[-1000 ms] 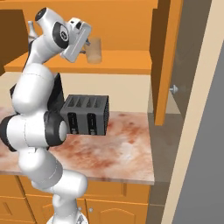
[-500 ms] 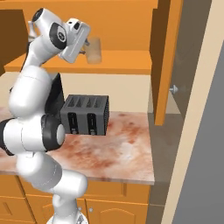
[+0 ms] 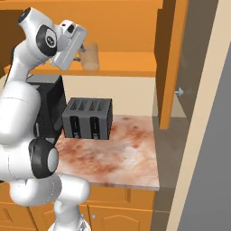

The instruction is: There is a bowl on the dining counter. Grab a lemon wedge from the fridge and place it in the bowl. Then get the liquor bottle and glass cup from the cabinet and place them next to the bowl.

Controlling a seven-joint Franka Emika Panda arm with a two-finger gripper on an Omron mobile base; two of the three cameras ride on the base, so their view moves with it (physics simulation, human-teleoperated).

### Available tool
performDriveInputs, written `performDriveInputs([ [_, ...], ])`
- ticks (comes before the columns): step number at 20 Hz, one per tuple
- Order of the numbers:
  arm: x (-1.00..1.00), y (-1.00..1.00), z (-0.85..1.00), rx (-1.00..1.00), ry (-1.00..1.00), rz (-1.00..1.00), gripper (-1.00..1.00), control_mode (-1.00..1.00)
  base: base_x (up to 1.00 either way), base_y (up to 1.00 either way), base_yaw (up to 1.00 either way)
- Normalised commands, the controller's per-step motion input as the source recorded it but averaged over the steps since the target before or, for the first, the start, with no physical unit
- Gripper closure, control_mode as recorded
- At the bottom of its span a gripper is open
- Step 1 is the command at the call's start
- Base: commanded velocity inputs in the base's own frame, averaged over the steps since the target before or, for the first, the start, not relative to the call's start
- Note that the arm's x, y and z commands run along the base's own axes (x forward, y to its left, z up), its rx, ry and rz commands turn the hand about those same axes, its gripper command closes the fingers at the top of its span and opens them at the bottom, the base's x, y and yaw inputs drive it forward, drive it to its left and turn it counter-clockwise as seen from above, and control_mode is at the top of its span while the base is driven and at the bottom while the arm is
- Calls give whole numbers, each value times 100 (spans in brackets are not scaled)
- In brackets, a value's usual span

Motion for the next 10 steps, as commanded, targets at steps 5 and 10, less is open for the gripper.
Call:
performDriveInputs([
  [5, -100, 0, 0, 4, -2, 2, 100, -100, 0, 0, 0],
  [10, -100, 0, 0, 4, -1, 5, 100, -100, 0, 0, 0],
])
